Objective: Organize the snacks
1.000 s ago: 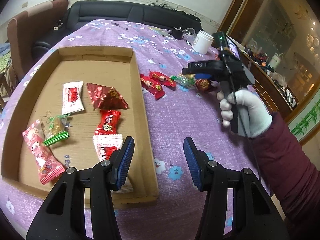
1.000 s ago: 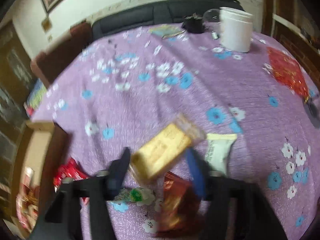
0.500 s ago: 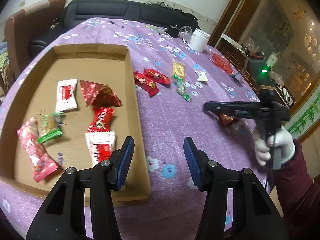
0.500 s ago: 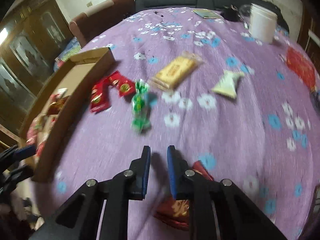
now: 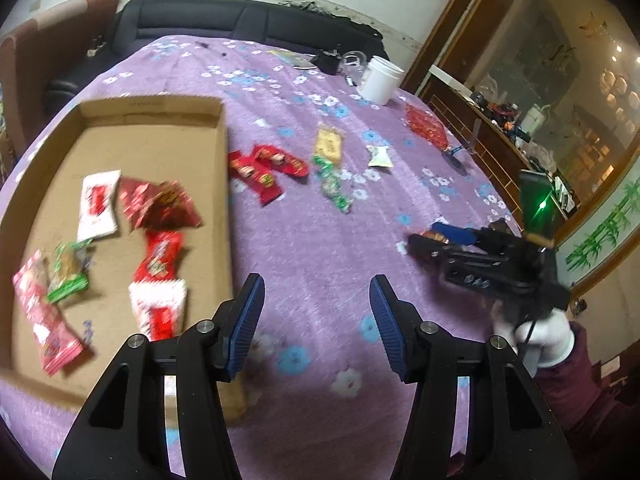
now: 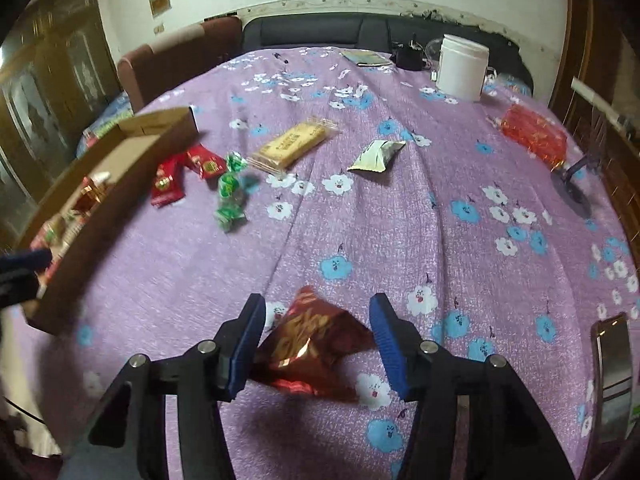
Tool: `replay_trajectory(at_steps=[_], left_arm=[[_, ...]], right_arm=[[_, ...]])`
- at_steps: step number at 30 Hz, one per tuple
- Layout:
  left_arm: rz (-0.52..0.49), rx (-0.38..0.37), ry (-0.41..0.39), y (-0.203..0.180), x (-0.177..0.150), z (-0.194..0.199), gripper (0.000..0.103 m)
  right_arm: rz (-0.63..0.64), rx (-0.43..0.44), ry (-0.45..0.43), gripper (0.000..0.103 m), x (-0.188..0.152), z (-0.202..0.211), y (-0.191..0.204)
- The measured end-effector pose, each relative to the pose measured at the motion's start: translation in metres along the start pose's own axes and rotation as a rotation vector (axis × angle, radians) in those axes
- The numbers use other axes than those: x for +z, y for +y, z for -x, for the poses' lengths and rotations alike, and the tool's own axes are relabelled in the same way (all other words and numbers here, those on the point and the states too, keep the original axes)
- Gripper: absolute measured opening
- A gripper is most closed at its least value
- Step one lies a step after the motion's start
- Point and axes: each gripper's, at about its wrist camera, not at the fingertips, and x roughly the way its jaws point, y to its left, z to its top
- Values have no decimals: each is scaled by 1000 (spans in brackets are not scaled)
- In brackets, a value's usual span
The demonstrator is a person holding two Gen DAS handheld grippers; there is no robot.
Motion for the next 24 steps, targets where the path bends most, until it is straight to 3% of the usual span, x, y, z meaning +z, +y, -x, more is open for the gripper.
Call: replay_trajectory(at_steps=[2, 4, 10, 12, 16, 22, 23, 24], left_arm=[[-21, -2, -5, -8, 9, -8, 54], [-28, 7, -5, -11, 19, -18, 54], [37, 1, 26, -6, 51, -59, 54], [35, 12, 34, -8, 62, -73, 54], [6, 34, 49, -18, 84, -104, 54], [-80, 112, 102, -30, 94, -149, 54], [-119, 132, 119, -35, 93, -156, 52], [-149, 149, 129, -38, 91, -161, 39]], right_arm=[[-14, 20, -9, 25, 4, -3, -4], [-45, 51, -30, 17, 8, -5, -8], [-117, 92, -46, 16, 9, -18, -23], [-135, 91, -49, 20, 9, -18, -27], [-236, 118, -74, 38, 10, -13, -48], [-347, 161, -120, 49, 8, -1, -72], [-352, 176, -120, 53, 8, -1, -73], [-353, 190, -120, 55, 8, 0, -73]])
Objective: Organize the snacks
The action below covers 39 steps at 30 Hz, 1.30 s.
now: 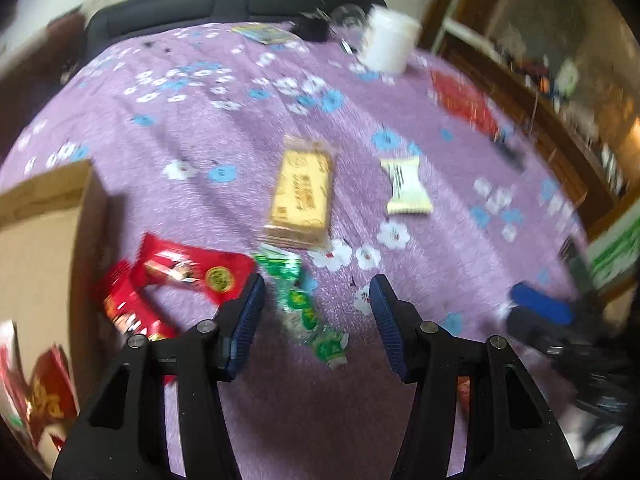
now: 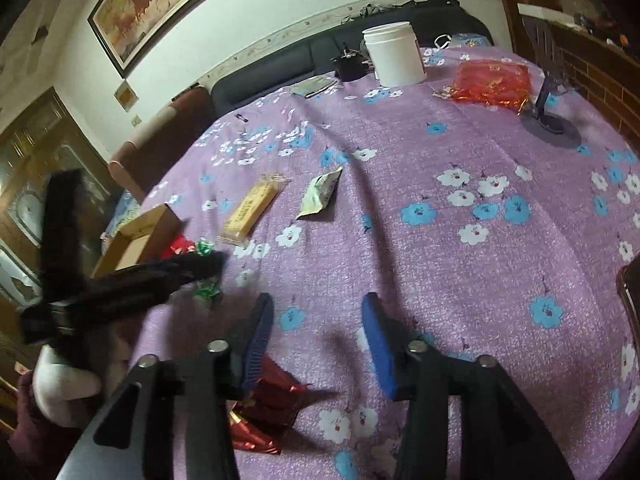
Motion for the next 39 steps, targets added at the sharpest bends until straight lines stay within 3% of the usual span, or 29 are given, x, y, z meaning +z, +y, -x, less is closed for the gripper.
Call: replay_trajectory(at_steps=[1, 2, 10, 15, 17, 18, 24, 32, 39], left_arm=[[-37, 35, -3, -6, -2, -3, 34], [-65, 38, -8, -10, -4, -2, 17], [-17, -36, -35, 1, -9, 19, 17], [30, -103, -63, 5, -16, 40, 17], [41, -124, -74, 7, -21, 49, 17], [49, -134, -81, 9, -23, 53, 17], [141, -201, -128, 41, -37, 83, 17], [258, -134, -177, 115, -51, 110, 17], [373, -62, -190, 189, -62, 117, 18]], right_arm=[[1, 13, 1, 58, -1, 1, 1], [6, 25, 2, 60, -1, 2, 2], [131, 17, 87, 61, -26, 1, 28], [201, -67, 108, 61, -38, -5, 44], [198, -78, 115, 40, -38, -7, 44], [200, -72, 126, 37, -39, -9, 45], [190, -79, 117, 36, -41, -5, 47], [256, -22, 49, 36, -27, 13, 85], [356, 31, 88, 36, -17, -14, 148]])
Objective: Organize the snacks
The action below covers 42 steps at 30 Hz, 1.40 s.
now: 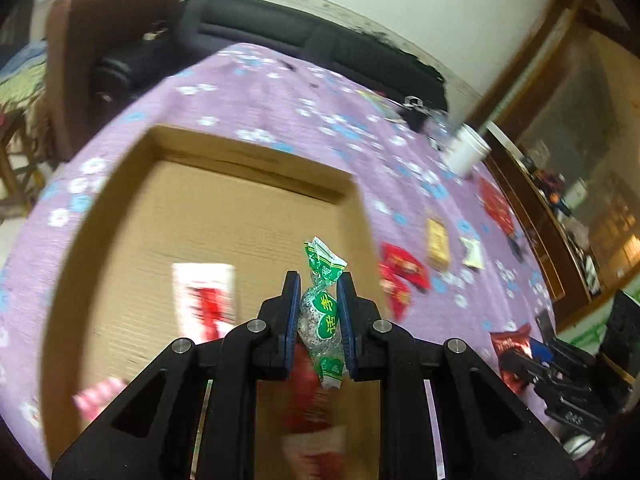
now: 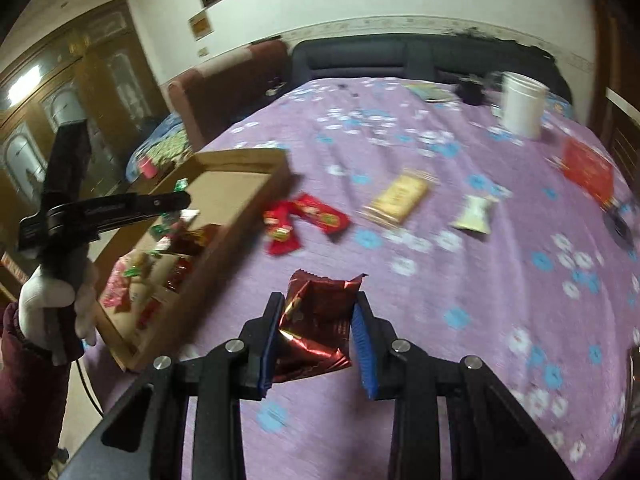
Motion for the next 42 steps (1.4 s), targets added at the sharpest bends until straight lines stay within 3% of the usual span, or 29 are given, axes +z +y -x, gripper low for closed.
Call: replay_trajectory(at_steps=[5, 11, 13, 15, 16, 18, 20, 21, 26, 29, 31, 33, 38, 42], left_arm=[[93, 11, 8, 38, 12, -3, 18], [159, -51, -22, 60, 32, 2, 18], [186, -79, -30, 68, 39, 5, 24], [213, -97, -39, 76, 40, 8, 49], [226, -105, -42, 78, 40, 10, 51], [251, -142, -46, 83, 36, 18, 51], [260, -161, -50, 84, 32, 27, 51], [264, -165, -54, 84, 29, 33, 51], [299, -230, -96, 78, 10, 64, 58], [346, -283, -80, 67, -6, 76, 59], [334, -316, -98, 55, -16, 86, 59], [324, -321, -117, 44, -25, 94, 66], [331, -341, -94, 27, -42, 92, 67], [324, -331, -63, 14, -52, 87, 67]], right_arm=[[49, 67, 35, 36, 29, -33, 47], [97, 88, 93, 36, 66, -85, 94], [113, 69, 103, 36, 76, -100, 104], [120, 52, 111, 38, 84, -112, 110], [116, 51, 110, 38, 88, -118, 111], [104, 55, 107, 41, 94, -124, 109], [80, 54, 105, 56, 96, -124, 104], [64, 60, 95, 58, 96, -121, 101], [-25, 39, 32, 59, 97, -90, 68], [-97, 7, 7, 61, 92, -67, 35], [-131, -13, 2, 62, 86, -58, 18], [-148, -43, 1, 62, 76, -50, 1], [-159, -60, 30, 62, 61, -55, -18], [-83, -68, 45, 62, 63, -74, -9]])
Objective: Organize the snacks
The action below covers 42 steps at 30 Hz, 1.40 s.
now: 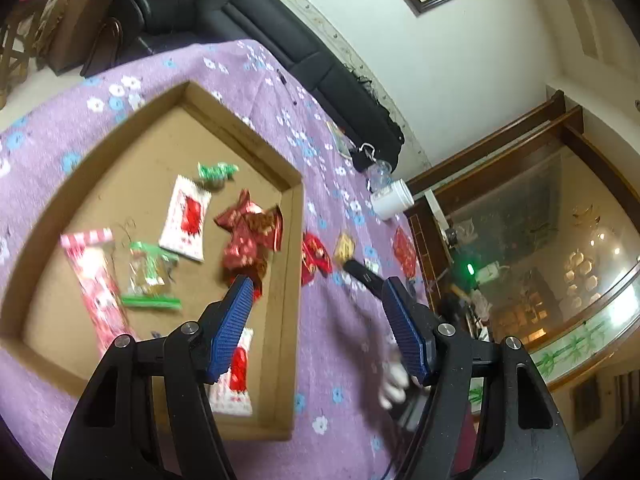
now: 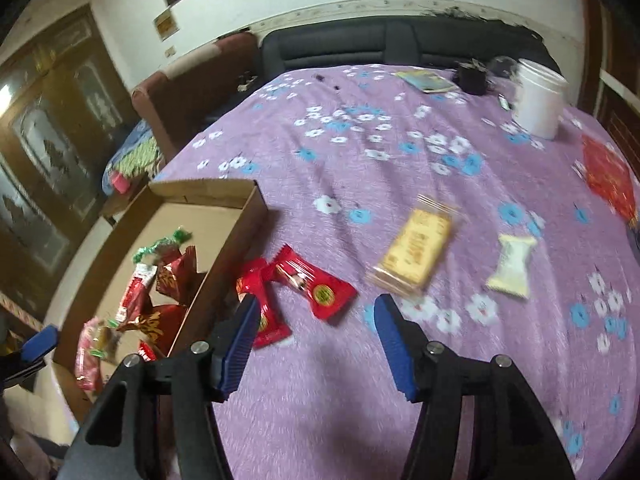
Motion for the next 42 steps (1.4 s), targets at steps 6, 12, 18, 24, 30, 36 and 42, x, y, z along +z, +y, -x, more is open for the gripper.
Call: replay_trajectory(at_steps=[6, 12, 18, 24, 30, 36, 42], left_arm=[[-3, 21, 20, -4, -15, 0, 67], [-2, 33, 19, 3, -18, 1, 67], [-7, 21, 46, 9, -22, -3, 67], [-41, 28, 51, 6, -25, -2, 67], [-150, 44, 119, -26, -36, -27, 67], [-247, 95, 189, -59, -44, -69, 67], [-298, 186, 222, -78, -30, -125, 67]], right_arm=[[61, -51, 27, 62, 16, -44, 9], [104, -62, 105, 31, -2, -48, 9], [103, -121, 142, 30, -30, -20, -10], [58, -183, 131, 31, -53, 3, -34], [-4, -189, 99, 31, -52, 10, -59], [-6, -171, 37, 32, -44, 3, -69], [-4, -126, -17, 32, -48, 4, -74]])
